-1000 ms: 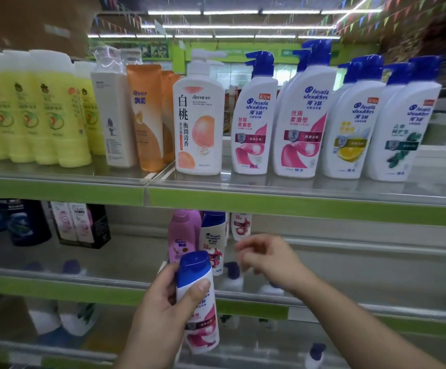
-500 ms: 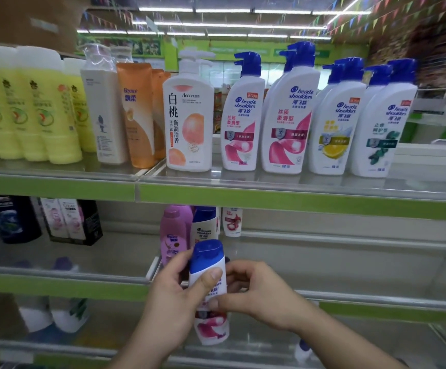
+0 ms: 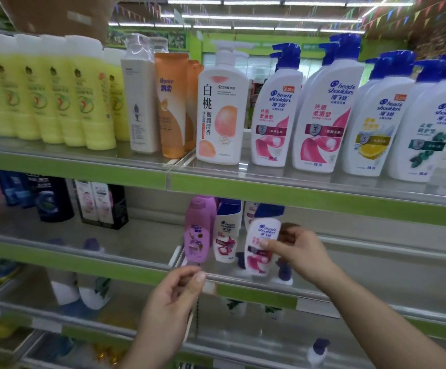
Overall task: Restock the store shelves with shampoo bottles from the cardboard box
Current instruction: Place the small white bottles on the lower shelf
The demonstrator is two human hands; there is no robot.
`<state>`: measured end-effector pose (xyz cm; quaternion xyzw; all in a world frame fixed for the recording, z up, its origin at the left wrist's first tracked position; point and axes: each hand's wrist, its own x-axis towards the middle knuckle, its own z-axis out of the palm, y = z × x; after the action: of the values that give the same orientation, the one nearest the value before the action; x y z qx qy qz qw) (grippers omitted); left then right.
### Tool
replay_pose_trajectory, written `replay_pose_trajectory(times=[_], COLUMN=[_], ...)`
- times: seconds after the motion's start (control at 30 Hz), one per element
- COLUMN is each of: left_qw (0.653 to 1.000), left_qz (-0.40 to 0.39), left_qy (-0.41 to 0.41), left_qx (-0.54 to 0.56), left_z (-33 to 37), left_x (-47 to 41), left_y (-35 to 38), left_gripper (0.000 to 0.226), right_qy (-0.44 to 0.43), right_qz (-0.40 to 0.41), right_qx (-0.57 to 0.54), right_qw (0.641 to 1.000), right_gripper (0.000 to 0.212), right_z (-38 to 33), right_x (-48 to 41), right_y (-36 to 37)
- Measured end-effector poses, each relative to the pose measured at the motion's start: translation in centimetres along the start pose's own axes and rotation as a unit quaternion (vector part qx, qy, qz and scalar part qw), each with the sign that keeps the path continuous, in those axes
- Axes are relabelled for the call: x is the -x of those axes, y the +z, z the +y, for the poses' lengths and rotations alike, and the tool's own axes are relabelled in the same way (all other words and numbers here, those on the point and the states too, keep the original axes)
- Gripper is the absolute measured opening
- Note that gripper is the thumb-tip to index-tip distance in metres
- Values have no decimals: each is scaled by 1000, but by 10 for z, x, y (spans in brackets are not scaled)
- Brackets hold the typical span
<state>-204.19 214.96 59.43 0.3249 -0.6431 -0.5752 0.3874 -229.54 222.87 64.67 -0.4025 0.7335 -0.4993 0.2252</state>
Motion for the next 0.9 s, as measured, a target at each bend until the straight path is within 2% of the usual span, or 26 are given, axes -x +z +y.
replay_pose_trajectory(times=[0.07,0.17,0.27,0.37,0.5,0.6,0.73,0.9], left_qw=[1000,1000,999,998,997,997,996,995], left_qz=[1,10,16,34,49,55,61,62], left_qy=[-12,-26,-36,-46,-56,-61,-68,-75], left_qx=[-4,-8,-17,-14,-9,-5,-9,-8], left_z=[-6,-11,-14,-18,-23,-25,-30,-32], left_x=[4,9,12,13,15,16,14,14], left_y=[-5,-8,-11,-15,-19,-21,-23,-24], left_gripper=[35,29,26,8,9,9,9,9], right_qy=[9,33,47,32,40,42,27,27], right_qz=[40,82,83,82,85,87,99,108], right_qx=[26,-2,9,38,42,34,50,49], right_qw=[999,996,995,995,995,995,993,993], right_gripper=[21,25,19,26,24,11,10,30], right_z=[9,21,32,36,38,41,42,39], right_x=[-17,-43,-67,-85,-105,-113,-117,-123], right_y=[1,6,11,16,22,26,31,38])
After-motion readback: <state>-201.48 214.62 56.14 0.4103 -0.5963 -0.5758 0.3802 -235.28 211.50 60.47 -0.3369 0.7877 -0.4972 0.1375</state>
